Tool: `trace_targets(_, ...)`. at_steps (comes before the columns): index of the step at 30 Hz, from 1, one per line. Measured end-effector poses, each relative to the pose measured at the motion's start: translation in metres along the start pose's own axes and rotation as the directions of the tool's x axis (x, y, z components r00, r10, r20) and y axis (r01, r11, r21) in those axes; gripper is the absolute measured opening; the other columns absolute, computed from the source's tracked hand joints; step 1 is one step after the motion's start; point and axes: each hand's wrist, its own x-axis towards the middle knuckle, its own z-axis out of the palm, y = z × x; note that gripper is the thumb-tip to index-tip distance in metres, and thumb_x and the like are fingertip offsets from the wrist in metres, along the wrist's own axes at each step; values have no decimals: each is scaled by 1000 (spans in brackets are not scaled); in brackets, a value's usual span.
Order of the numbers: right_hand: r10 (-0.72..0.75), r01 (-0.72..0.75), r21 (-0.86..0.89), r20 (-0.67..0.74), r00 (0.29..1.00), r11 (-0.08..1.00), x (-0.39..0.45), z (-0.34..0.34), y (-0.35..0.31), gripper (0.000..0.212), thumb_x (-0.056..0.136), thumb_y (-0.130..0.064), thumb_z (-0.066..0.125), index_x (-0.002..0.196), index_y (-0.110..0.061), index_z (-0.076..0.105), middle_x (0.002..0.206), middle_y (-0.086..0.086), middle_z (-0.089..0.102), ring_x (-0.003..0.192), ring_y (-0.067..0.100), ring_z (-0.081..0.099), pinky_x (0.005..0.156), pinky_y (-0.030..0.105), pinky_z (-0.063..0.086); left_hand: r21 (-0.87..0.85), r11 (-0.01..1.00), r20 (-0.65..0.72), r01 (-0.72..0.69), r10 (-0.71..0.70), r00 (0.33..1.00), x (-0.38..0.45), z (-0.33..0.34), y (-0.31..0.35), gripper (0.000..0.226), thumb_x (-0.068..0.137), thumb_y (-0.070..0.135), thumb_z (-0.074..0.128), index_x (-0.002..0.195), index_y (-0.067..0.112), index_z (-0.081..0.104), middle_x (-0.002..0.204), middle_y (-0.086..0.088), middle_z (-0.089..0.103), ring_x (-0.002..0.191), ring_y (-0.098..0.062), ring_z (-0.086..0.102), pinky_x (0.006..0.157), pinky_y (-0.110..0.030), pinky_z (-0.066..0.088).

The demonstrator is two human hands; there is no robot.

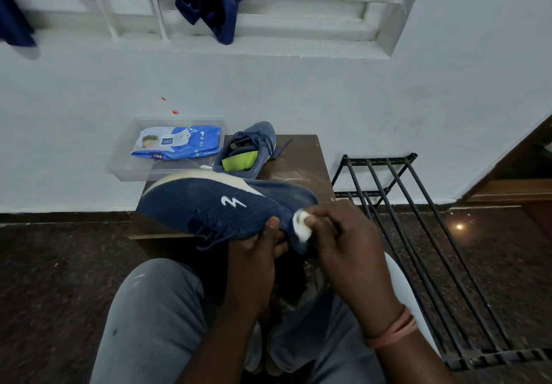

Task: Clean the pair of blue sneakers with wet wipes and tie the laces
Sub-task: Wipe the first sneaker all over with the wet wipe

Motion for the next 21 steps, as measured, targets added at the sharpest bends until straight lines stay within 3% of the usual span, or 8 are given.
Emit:
trace_targets(3,274,-241,444,-12,962,863,-3,-7,-7,11,91,-6,71,93,-17,72,90,-1,75,86,14,71,78,33,57,-54,998,-35,9,-11,999,1,-3,-3,33,94,22,61,120,3,66,115,-20,74,106,-39,72,88,-48,58)
trace_targets(6,393,-319,548,-19,919,774,-7,-8,-5,16,85,3,73,88,-12,67,82,4,74,74,14,69,70,30,56,-93,995,-70,41,-48,996,4,-5,-1,28,95,18,59,117,2,66,114,-22,74,106,-41,71,88,-51,59)
trace_targets(9,331,-274,426,-64,942,862,-5,-7,-1,27,84,0,76,97,-19,63,87,-2,69,78,13,67,72,32,55,-95,992,-67,77,-83,994,6,-8,-2,29,96,18,60,116,-1,66,113,-23,73,106,-42,71,88,-51,60)
trace_targets(11,159,-141,252,-52,986,957,-1,-4,-1,36,88,0,71,107,-29,60,96,-14,65,89,8,65,79,28,54,-89,992,-59,87,-92,994,6,-8,-2,43,92,29,64,118,-5,65,114,-26,72,108,-43,70,96,-57,55)
trace_targets(13,-83,83,1,28,996,997,2,2,-3,35,90,-2,64,108,-32,64,103,-15,62,96,5,60,85,24,50,-48,993,-33,105,-107,994,4,-7,0,55,92,42,65,121,-5,65,115,-25,72,111,-42,69,102,-60,51)
trace_targets(15,-191,215,-138,171,967,967,0,9,-3,31,92,-11,52,113,-23,71,107,-6,63,99,8,58,86,27,51,6,993,-31,119,-118,993,2,-6,2,58,95,50,58,121,0,68,114,-21,74,111,-38,70,105,-58,50)
trace_targets(18,-192,259,-156,351,917,953,-4,12,-4,42,92,-21,41,124,-16,67,103,-1,61,93,12,58,80,25,51,98,988,-51,119,-115,992,2,-10,0,67,91,65,56,122,8,69,115,-14,75,112,-32,70,106,-56,49)
trace_targets(21,-215,258,-88,338,916,962,0,14,-2,31,93,-22,52,113,-15,75,96,-2,68,87,8,60,80,11,44,204,975,-99,84,-65,993,-2,-10,-1,84,79,88,50,124,19,69,123,-2,73,118,-20,67,109,-49,47)
